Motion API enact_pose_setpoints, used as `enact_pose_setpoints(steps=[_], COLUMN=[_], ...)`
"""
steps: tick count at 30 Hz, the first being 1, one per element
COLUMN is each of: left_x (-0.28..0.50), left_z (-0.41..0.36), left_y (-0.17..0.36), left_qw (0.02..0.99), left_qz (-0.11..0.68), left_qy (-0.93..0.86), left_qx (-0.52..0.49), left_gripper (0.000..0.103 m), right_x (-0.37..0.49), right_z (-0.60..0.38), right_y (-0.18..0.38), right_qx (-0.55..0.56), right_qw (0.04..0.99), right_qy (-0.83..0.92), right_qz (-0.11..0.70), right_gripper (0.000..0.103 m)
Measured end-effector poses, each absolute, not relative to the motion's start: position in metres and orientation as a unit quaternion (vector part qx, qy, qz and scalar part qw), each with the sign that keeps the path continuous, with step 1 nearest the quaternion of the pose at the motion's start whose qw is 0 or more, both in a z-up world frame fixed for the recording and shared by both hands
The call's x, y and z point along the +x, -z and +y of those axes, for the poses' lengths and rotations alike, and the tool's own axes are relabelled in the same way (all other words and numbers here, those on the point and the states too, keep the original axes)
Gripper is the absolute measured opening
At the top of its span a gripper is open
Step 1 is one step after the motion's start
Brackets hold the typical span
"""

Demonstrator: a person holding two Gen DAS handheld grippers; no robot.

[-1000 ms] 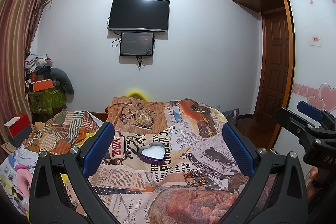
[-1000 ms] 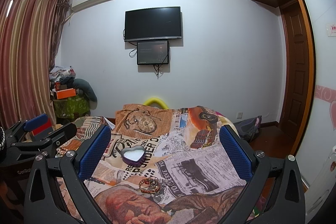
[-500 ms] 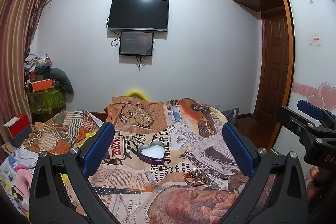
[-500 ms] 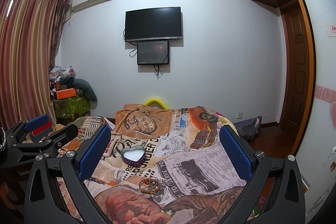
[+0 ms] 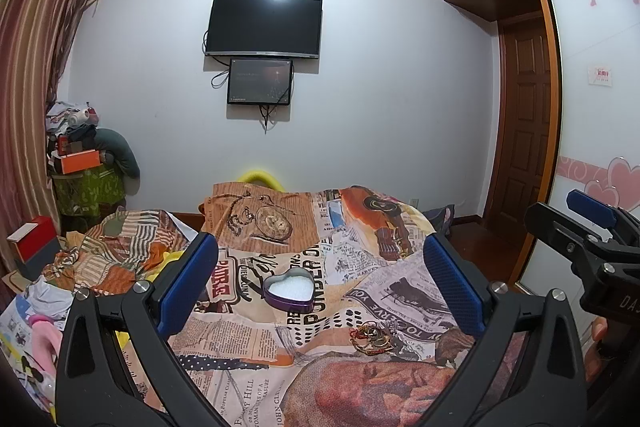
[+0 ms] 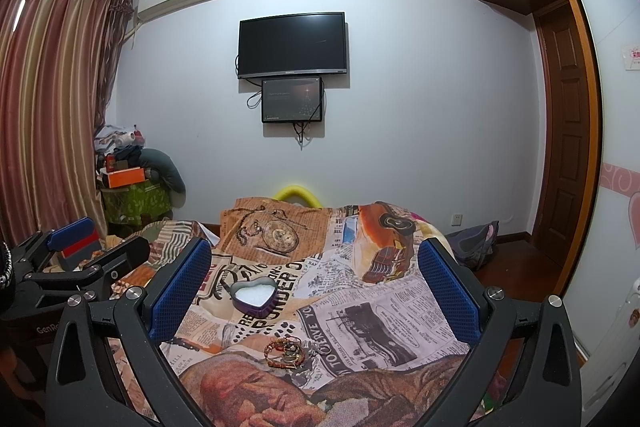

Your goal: Organize jewelry

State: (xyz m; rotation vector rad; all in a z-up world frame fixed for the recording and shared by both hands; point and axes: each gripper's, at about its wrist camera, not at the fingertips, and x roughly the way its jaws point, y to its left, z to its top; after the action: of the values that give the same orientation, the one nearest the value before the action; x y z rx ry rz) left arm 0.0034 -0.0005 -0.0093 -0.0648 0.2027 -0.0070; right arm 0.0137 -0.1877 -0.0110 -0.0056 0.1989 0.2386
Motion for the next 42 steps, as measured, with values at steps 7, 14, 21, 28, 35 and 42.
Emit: enact_pose_setpoints(steps=[7, 14, 21, 28, 35, 42], left_x=[0.01, 0.03, 0.072, 0.116, 0.144, 0.164], left_z=[-0.001, 0.0, -0.001, -0.005, 0.001, -0.004], left_y=[0.014, 0.025, 0.058, 0.112, 0.151, 0.166], left_qw=[0.994, 0.99, 0.977, 0.954, 0.933, 0.916], left_qz=[0.108, 0.138, 0.213, 0.301, 0.356, 0.394], left_qy=[0.003, 0.005, 0.005, 0.01, 0.034, 0.066], left_qx=[-0.032, -0.033, -0.029, -0.008, -0.038, -0.042], left_gripper=[0.103, 0.103, 0.103, 0.103, 0.099, 0.075], right_x=[0.018, 0.033, 0.07, 0.101, 0.126, 0.145], right_z=[-0.185, -0.187, -0.19, -0.202, -0.216, -0.216], right_y=[0.017, 0.026, 0.064, 0.103, 0.138, 0.155], right_qx=[-0.001, -0.004, -0.025, -0.023, -0.023, -0.042], right_qw=[0.987, 0.985, 0.975, 0.952, 0.931, 0.915], right_qy=[-0.12, -0.114, -0.096, -0.1, -0.096, -0.121], right_qz=[0.106, 0.127, 0.201, 0.288, 0.35, 0.383], right_gripper=[0.103, 0.103, 0.102, 0.102, 0.101, 0.083])
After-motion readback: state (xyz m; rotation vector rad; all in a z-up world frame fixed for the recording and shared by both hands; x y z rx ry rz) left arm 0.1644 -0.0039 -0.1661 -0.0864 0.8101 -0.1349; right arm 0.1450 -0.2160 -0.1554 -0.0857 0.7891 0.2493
